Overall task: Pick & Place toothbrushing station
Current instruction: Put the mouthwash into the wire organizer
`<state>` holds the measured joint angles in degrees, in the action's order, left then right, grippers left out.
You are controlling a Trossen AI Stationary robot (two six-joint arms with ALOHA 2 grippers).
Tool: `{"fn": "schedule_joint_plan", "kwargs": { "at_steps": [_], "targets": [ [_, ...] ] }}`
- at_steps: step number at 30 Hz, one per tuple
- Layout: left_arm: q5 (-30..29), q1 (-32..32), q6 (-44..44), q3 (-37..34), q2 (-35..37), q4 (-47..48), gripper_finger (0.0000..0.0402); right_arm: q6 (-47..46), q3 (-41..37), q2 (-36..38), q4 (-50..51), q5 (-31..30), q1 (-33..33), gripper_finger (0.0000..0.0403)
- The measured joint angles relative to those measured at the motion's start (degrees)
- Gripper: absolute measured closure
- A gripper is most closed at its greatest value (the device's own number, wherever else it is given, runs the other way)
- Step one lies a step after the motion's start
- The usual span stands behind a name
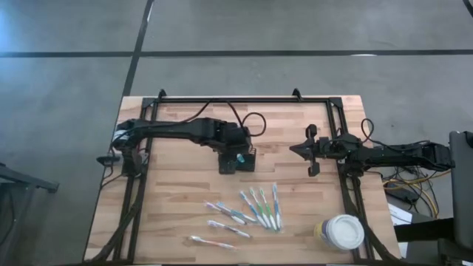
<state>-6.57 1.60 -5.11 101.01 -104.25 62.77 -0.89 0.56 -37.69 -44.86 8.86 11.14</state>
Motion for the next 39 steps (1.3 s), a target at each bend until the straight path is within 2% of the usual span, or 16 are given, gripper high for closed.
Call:
{"fn": "schedule_joint_plan", "kwargs": {
  "at_steps": [23,31,39],
  "targets": [
    [0.00,0.83,0.23,-1.18,-0.02,-0.74,0.0305,-0.10,0.00,0.00,-0.63,0.02,0.00,0.0394],
    [-0.03,0.89,0.01,-4.58,-0.07,-3.09,0.0305,-0.02,-0.02,0.08,-1.11,0.02,0.00,0.0394],
    [-0.42,0.92,-0.98,-4.79,-0.04,-6.13,0.0305,0.00,-0.02,0.09,-1.23,0.02,0.00,0.0394]
  ]
}}
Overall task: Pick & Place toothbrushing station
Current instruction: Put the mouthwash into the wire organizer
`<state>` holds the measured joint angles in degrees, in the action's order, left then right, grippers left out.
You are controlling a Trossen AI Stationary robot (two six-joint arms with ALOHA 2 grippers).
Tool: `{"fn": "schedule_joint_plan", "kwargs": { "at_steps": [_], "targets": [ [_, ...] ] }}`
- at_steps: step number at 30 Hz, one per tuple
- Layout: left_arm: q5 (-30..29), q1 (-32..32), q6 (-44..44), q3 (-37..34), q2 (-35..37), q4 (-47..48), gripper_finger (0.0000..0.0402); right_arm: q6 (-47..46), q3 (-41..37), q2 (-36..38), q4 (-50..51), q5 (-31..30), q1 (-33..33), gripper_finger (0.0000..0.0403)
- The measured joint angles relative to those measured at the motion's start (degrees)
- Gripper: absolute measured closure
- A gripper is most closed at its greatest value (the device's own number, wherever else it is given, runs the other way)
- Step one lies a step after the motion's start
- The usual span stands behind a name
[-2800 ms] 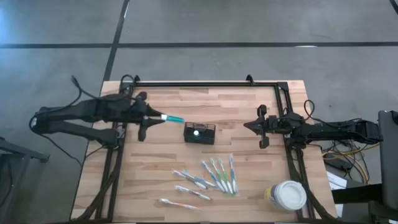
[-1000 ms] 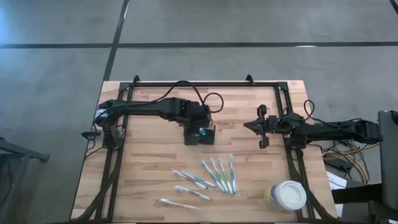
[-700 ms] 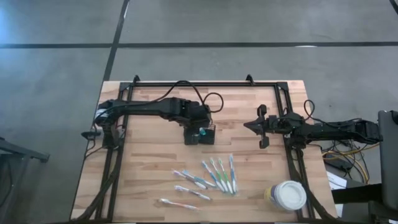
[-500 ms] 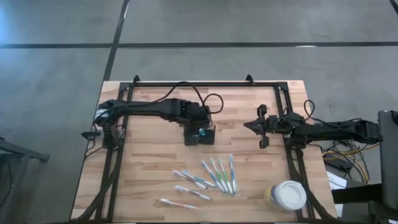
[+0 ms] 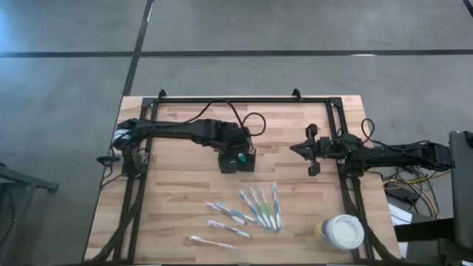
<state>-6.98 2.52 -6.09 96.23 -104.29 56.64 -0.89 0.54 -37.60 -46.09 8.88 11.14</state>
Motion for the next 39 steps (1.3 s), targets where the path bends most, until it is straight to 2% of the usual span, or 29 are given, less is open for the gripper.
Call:
{"fn": "schedule_joint_plan", "kwargs": {
  "at_steps": [26,30,39],
  "targets": [
    [0.12,0.02,-7.84,0.45,-8.93,-1.16,0.0304,0.87,0.00,0.07,-0.48,0.07,0.00,0.0394],
    [0.11,0.02,-8.42,0.74,-8.96,-0.99,0.0285,1.08,0.00,0.04,-0.44,0.07,0.00,0.0394],
    [1.22,0.04,-10.65,3.35,-9.16,-0.19,0.0214,1.01,0.00,0.04,-0.45,0.05,0.00,0.0394]
  ]
}}
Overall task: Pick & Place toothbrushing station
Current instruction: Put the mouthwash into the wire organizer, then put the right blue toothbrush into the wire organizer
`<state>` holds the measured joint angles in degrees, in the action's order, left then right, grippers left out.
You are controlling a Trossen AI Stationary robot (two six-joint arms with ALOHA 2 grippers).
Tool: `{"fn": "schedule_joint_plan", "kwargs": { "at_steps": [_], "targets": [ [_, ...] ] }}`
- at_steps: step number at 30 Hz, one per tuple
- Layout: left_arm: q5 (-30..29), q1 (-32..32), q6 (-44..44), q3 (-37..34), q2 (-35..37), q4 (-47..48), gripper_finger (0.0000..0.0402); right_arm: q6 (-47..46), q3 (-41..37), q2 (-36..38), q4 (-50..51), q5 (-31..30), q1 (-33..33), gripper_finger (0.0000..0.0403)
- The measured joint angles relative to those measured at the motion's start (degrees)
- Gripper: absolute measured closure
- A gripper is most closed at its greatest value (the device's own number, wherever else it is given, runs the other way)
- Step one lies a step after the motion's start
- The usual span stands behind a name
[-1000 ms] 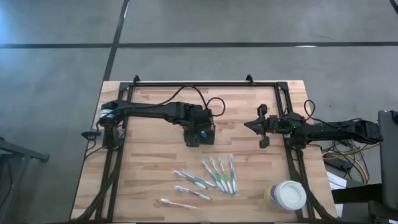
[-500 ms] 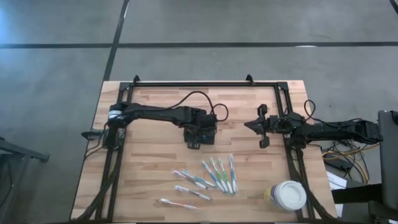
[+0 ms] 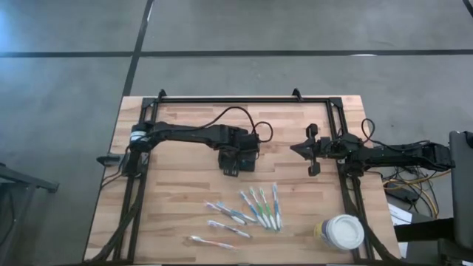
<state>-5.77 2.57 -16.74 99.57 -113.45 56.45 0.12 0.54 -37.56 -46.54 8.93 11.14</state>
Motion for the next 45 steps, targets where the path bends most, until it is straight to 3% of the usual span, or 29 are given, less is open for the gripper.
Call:
{"fn": "schedule_joint_plan", "kwargs": {
  "at_steps": [7,15,18,21,25,30,35,39,45],
  "targets": [
    [0.77,0.00,1.87,5.42,0.00,8.15,0.0180,0.04,0.00,0.00,0.00,0.02,0.00,0.0394],
    [-0.23,-0.02,4.58,21.28,1.14,28.83,0.0177,0.04,0.00,0.00,0.00,0.00,0.00,0.0394],
    [-0.15,0.32,3.44,24.50,5.65,31.06,0.0180,0.05,0.00,-0.01,0.02,-0.03,0.00,0.0394],
    [0.16,1.40,2.18,22.87,13.89,28.45,0.0184,0.07,0.00,-0.02,0.05,-0.07,0.00,0.0394],
    [0.04,3.93,7.82,8.78,30.02,15.49,0.0194,0.05,0.00,-0.07,0.60,-0.05,0.00,0.0394],
    [-4.98,4.87,15.35,-25.05,56.19,-13.05,0.0225,-0.13,0.00,-0.07,1.66,-0.05,0.00,0.0394],
    [-4.20,5.08,15.08,-53.80,77.17,-36.06,0.0306,-0.15,0.00,-0.07,1.57,-0.05,0.00,0.0394],
    [-1.24,4.98,13.87,-69.50,86.76,-49.70,0.0387,-0.13,0.00,-0.09,1.39,-0.05,0.00,0.0394],
    [-0.60,5.05,10.79,-86.51,95.16,-65.91,0.0398,-0.13,0.00,-0.09,0.89,-0.05,0.00,0.0394]
  ]
}}
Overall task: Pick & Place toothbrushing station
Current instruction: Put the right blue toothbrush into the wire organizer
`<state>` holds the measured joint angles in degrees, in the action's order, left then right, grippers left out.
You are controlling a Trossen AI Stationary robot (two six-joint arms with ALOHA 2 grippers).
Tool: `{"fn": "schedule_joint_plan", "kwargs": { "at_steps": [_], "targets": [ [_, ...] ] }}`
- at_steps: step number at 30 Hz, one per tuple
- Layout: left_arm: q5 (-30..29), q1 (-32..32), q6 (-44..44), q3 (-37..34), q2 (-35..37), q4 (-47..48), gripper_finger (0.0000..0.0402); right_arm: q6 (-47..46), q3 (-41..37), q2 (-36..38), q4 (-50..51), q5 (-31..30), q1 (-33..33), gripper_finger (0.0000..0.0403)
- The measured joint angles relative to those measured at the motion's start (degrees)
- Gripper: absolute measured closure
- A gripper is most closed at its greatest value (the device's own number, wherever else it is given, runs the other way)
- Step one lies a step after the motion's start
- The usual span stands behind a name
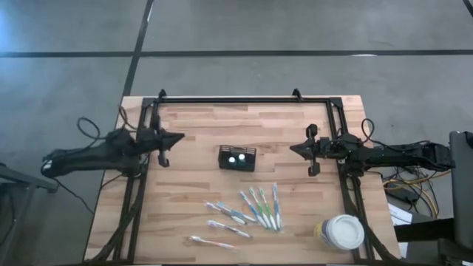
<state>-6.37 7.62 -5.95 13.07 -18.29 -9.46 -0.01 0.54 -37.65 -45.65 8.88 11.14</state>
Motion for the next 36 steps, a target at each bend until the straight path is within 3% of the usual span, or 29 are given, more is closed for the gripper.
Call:
{"fn": "schedule_joint_plan", "kwargs": {
  "at_steps": [11,15,21,23,30,36],
  "targets": [
    [1.83,0.66,-4.99,-11.84,5.41,-3.04,0.0400,0.00,0.00,0.00,-0.13,-0.04,0.00,0.0394],
    [2.55,0.92,-4.92,-12.53,7.85,-0.16,0.0400,0.53,0.00,0.00,-0.31,-0.34,0.00,0.0394],
    [3.97,0.92,-4.87,-12.56,9.92,0.48,0.0395,0.89,4.59,-0.09,2.37,-7.49,0.02,0.0394],
    [3.95,0.92,-4.67,-12.58,9.95,0.44,0.0393,-0.63,11.15,-0.09,12.33,-7.68,0.02,0.0394],
    [3.88,0.92,-4.45,-12.56,9.93,0.51,0.0393,-12.48,44.07,-8.21,69.23,-19.27,-2.63,0.0394],
    [3.87,0.92,-4.49,-12.55,9.93,0.53,0.0392,-26.86,65.30,-21.24,101.37,-21.03,-8.98,0.0394]
  ]
}}
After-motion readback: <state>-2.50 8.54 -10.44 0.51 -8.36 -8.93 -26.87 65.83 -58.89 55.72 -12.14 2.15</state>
